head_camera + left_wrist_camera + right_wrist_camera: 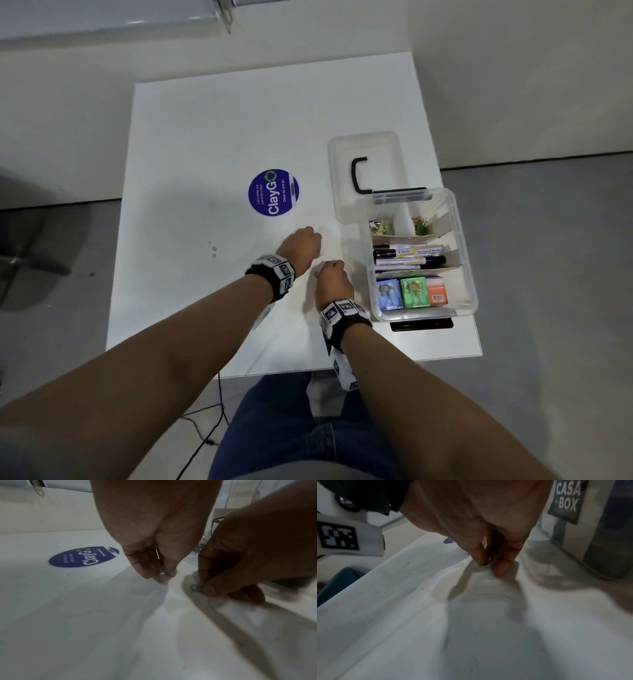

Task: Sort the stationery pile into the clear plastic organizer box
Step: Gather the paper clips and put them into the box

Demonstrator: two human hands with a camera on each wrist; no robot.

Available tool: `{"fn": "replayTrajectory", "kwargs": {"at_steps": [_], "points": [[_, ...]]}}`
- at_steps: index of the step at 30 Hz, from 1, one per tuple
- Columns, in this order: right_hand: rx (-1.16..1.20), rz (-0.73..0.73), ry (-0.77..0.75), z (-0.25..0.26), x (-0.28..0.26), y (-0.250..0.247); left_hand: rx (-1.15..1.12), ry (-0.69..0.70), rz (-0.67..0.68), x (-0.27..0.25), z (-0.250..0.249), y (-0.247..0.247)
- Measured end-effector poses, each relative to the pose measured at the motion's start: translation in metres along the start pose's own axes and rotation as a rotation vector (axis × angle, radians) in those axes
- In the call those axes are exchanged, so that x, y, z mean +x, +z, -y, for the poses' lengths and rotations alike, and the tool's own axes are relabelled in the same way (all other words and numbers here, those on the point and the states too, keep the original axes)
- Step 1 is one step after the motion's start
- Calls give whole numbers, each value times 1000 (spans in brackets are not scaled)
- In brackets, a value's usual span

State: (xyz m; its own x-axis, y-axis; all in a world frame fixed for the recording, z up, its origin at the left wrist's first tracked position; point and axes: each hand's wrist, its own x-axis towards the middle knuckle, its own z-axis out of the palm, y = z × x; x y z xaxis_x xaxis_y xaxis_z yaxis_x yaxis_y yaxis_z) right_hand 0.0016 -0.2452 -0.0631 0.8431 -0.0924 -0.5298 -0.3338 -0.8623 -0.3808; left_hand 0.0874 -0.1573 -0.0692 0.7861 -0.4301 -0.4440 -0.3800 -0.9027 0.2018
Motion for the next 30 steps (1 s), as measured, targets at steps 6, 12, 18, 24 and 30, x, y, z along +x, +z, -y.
{"fn": "replayTrajectory", "kwargs": {"at_steps": [6, 12, 18, 24, 30], "points": [[75, 63, 5, 8, -15, -16, 14, 46, 36, -16, 1, -1], [253, -242, -202, 6, -44, -103, -502, 2, -274, -22, -26, -70], [351, -588, 35, -66, -29, -192, -589, 180, -321, 7, -121, -121], [160, -479, 164, -104, -15, -204, -314, 259, -119, 51, -167, -129], [161, -206, 261, -159, -40, -185, -34, 431, -126, 64, -183, -124]]}}
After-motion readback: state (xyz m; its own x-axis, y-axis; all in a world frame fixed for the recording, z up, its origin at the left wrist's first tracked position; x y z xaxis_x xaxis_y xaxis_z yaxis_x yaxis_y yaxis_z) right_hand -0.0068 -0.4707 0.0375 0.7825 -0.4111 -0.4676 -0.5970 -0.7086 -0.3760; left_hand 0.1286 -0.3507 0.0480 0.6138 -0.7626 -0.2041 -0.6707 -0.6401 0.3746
